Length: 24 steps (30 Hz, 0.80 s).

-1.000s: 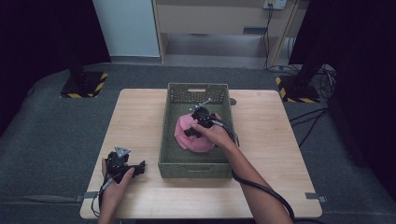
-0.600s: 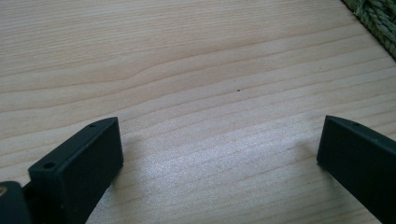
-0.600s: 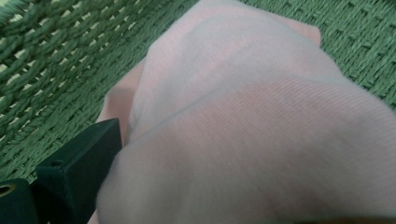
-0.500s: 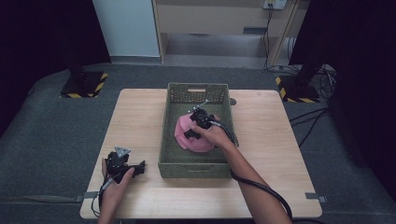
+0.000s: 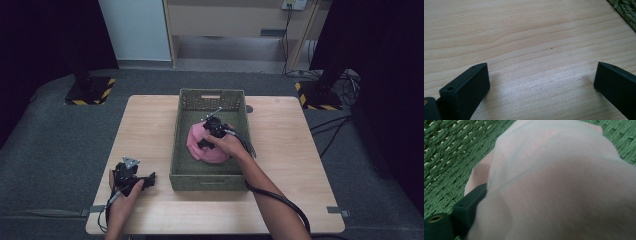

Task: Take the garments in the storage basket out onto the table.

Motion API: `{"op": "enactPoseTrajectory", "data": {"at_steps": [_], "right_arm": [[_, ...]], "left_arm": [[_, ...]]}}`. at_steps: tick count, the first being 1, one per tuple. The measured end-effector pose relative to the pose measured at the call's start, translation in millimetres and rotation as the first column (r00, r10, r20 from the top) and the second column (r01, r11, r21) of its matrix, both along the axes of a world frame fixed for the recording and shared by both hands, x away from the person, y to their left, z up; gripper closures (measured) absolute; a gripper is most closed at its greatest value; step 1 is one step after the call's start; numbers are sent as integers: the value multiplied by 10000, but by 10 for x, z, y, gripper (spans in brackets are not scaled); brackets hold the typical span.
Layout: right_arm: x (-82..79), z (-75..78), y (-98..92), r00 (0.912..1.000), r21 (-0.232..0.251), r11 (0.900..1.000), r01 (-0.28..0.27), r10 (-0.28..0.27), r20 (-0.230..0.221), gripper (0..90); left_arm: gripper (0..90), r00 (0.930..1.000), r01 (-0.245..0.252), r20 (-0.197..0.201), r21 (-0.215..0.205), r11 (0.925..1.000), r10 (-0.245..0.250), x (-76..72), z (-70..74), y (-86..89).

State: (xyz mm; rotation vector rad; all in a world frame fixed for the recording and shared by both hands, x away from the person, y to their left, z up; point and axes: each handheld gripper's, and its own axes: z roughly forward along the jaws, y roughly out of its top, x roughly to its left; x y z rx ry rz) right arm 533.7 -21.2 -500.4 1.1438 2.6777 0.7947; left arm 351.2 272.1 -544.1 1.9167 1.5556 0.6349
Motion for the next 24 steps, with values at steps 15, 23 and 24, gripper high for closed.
{"op": "enactPoseTrajectory", "data": {"at_steps": [15, 23, 24], "right_arm": [[-57, 106, -72, 9989, -434, 9979, -473, 470, -86, 538], [-132, 295, -167, 9986, -142, 9992, -369, 374, 377, 583], [-142, 314, -174, 9987, -98, 9994, -338, 341, 372, 583]], "left_arm": [[0, 10000, 1, 2, 2, 10000, -1, 0, 0, 0], [0, 10000, 1, 0, 2, 10000, -1, 0, 0, 0], [0, 10000, 0, 1, 3, 10000, 0, 0, 0, 0]]}}
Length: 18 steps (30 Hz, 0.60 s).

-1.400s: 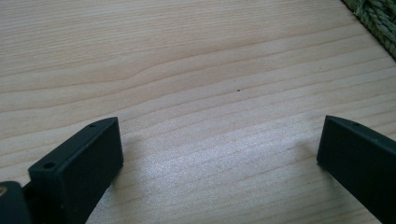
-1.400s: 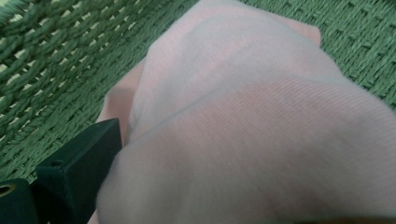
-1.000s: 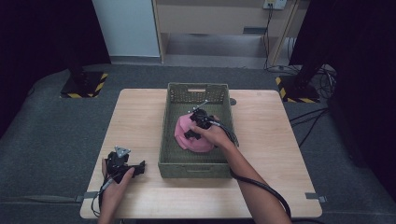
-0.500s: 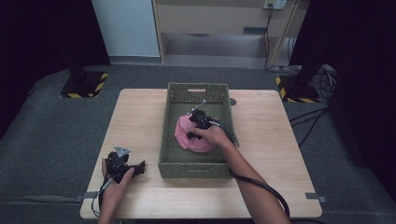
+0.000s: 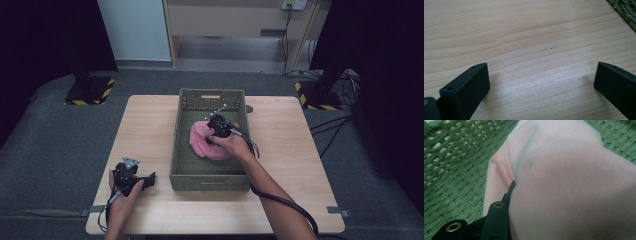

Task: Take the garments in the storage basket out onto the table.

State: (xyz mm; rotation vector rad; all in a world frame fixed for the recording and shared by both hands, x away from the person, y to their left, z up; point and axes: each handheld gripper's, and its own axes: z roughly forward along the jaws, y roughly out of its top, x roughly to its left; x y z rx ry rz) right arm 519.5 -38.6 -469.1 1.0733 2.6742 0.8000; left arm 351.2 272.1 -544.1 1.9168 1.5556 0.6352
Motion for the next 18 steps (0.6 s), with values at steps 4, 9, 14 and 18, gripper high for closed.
{"op": "enactPoseTrajectory", "data": {"at_steps": [4, 9, 14, 18], "right_arm": [[-57, 95, -28, 9996, 67, 10000, -57, 55, 268, 589], [-116, 193, -41, 9988, 186, 9997, -144, 135, 480, 590], [-147, 250, -73, 9980, 284, 9995, -99, 81, 623, 590], [-169, 308, -103, 9973, 363, 9993, -42, 15, 738, 589]], "left_arm": [[0, 10000, -1, 1, -3, 10000, 1, 0, 0, 0], [0, 10000, -1, 2, -3, 10000, 1, 0, 0, 0], [0, 10000, -1, 2, -2, 10000, 1, 0, 0, 0], [0, 10000, -2, 1, -3, 10000, 2, 0, 0, 0]]}}
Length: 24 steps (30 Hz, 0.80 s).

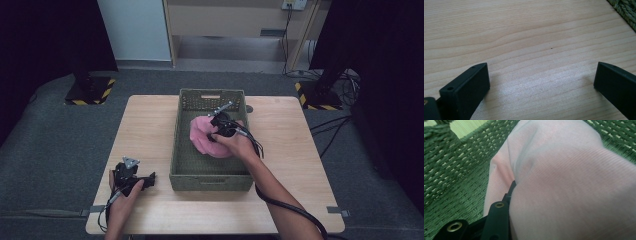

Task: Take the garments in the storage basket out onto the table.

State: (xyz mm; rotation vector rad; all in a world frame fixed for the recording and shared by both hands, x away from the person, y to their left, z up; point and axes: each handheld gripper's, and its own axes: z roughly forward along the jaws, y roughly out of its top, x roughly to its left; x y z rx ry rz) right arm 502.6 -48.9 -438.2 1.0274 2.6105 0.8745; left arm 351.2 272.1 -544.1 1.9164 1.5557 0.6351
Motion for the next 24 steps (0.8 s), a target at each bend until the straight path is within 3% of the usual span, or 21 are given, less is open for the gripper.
{"op": "enactPoseTrajectory", "data": {"at_steps": [24], "right_arm": [[-84, 316, -86, 9988, 153, 9998, -100, 93, 473, 587]], "left_arm": [[0, 10000, -1, -1, 1, 10000, 1, 0, 0, 0]]}}
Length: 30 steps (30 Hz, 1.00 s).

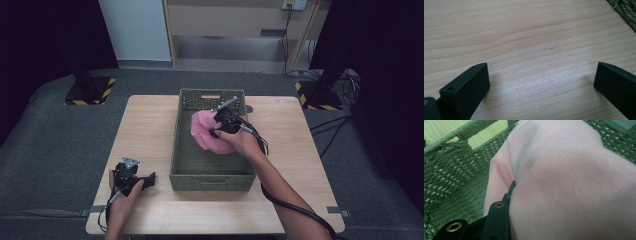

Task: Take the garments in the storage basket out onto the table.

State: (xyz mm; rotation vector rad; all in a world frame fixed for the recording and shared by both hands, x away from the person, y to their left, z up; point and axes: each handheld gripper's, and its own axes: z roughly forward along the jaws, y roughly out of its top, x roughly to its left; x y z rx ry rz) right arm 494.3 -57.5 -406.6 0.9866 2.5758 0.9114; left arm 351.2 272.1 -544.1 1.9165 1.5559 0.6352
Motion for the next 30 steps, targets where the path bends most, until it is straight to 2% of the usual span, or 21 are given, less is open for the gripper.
{"op": "enactPoseTrajectory", "data": {"at_steps": [16, 30], "right_arm": [[-35, 183, -74, 9998, 3, 10000, -51, 51, 170, 585], [-61, 243, -127, 9997, 146, 9999, -57, 54, 236, 584]], "left_arm": [[0, 10000, 1, -1, 0, 10000, -1, 0, 0, 0], [0, 10000, 2, 0, 1, 10000, -2, 0, 0, 0]]}}
